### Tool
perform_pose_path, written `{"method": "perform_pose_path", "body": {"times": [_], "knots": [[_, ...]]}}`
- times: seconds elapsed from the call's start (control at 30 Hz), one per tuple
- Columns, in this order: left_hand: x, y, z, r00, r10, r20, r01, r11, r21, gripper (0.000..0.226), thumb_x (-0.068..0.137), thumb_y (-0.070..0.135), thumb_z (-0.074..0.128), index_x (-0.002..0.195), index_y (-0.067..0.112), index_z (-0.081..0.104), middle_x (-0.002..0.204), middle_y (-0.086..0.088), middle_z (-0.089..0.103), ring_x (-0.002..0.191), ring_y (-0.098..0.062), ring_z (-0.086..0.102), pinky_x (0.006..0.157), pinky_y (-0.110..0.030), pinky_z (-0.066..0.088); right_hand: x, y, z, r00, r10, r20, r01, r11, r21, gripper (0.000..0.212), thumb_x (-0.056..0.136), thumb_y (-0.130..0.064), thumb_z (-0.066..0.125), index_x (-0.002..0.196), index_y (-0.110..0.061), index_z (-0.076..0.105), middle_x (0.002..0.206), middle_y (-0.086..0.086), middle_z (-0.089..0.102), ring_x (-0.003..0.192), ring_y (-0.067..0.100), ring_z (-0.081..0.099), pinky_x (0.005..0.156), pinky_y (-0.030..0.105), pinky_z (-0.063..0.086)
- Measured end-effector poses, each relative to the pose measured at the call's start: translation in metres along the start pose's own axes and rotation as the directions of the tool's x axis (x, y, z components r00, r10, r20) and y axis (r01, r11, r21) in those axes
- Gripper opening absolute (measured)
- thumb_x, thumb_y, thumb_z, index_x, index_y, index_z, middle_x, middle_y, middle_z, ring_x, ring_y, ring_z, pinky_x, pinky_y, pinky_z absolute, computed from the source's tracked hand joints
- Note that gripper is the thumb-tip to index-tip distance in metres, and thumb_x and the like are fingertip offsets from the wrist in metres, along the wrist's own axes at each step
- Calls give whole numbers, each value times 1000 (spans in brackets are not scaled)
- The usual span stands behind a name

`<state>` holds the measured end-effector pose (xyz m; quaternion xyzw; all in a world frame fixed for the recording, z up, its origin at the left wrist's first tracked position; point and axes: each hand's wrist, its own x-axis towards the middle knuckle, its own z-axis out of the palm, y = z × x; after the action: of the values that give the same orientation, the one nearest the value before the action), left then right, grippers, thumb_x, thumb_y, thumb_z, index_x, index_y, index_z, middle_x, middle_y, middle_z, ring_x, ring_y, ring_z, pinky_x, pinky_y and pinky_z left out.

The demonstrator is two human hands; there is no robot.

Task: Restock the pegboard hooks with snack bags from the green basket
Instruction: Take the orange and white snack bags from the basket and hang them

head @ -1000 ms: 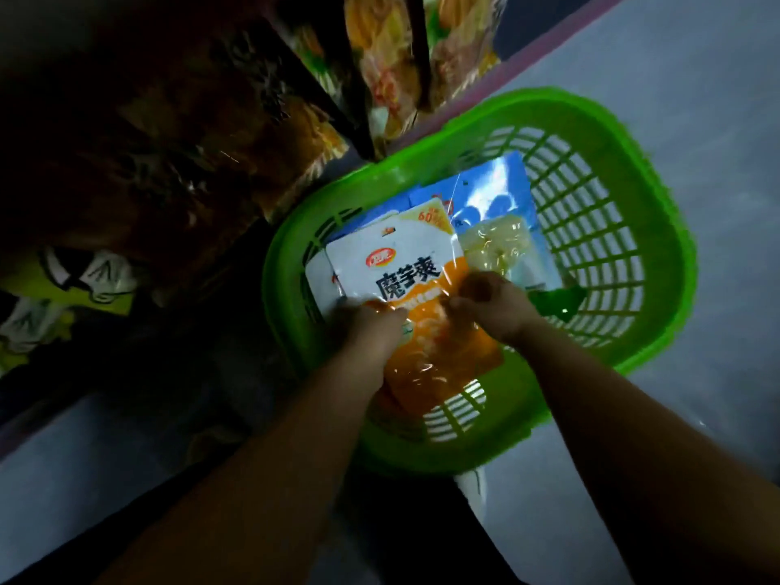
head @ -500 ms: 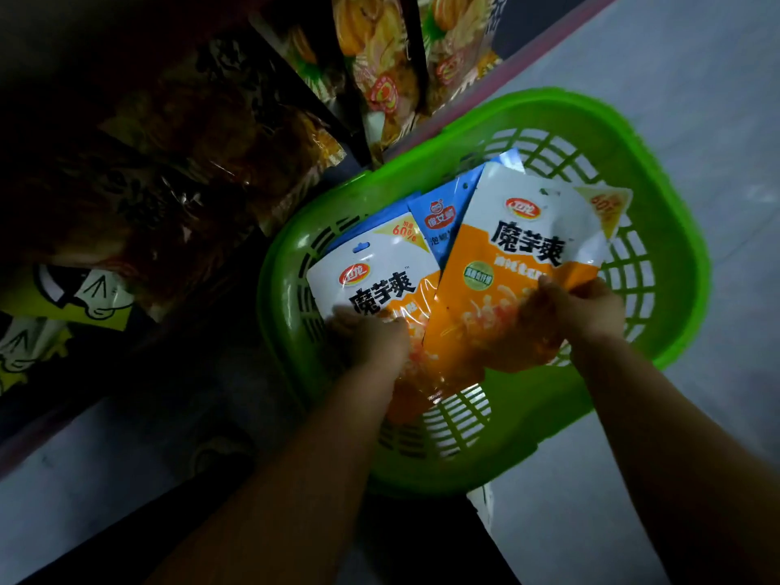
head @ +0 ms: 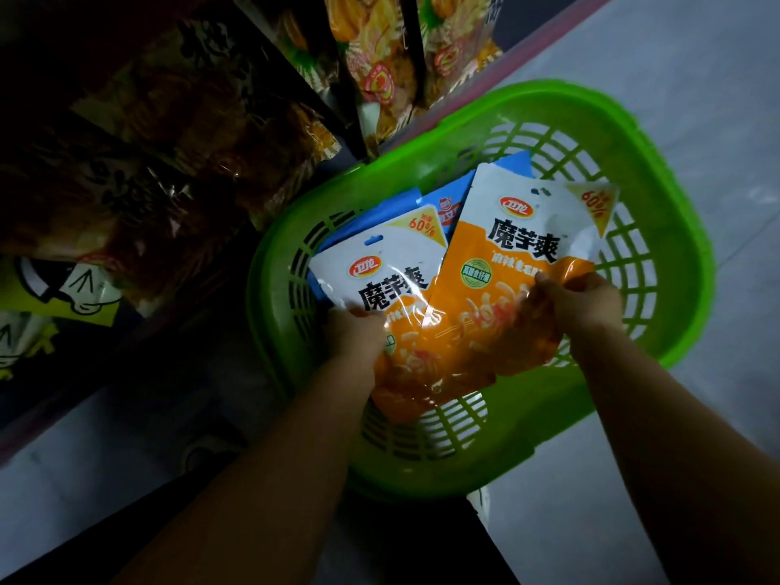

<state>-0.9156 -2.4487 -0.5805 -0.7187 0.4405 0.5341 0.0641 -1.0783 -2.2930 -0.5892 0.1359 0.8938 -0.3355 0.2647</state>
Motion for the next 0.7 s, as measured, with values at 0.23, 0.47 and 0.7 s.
{"method": "perform_pose_path", "body": {"times": [0.23, 0.47, 0.7], "knots": [[-6, 4, 1, 989, 148, 23, -144, 981, -132, 26, 90, 17, 60, 115, 13, 55, 107, -4, 58, 98, -23, 56, 82, -33, 45, 0, 5, 1, 999, -2, 45, -1, 997, 82, 30, 83, -27, 72, 98, -3, 66, 93, 17, 71, 75, 28, 69, 67, 41, 59], [-39, 23, -17, 954, 215, 208, -168, 961, -222, 16, 92, 35, 57, 79, 26, 62, 82, 0, 68, 80, -23, 67, 75, -40, 55, -39, -9, -16, 962, -104, 254, 3, 930, 368, 19, 83, -9, 68, 68, -16, 59, 50, -8, 63, 49, 9, 58, 50, 20, 45], [-160, 71, -113, 956, 270, 114, -212, 906, -367, 11, 91, 39, 57, 85, 34, 65, 93, 3, 71, 88, -22, 67, 85, -45, 52, -150, -94, -104, 903, -213, 373, 6, 875, 484, 14, 80, -29, 72, 76, -16, 75, 76, -1, 76, 66, 12, 70, 56, 20, 52]]}}
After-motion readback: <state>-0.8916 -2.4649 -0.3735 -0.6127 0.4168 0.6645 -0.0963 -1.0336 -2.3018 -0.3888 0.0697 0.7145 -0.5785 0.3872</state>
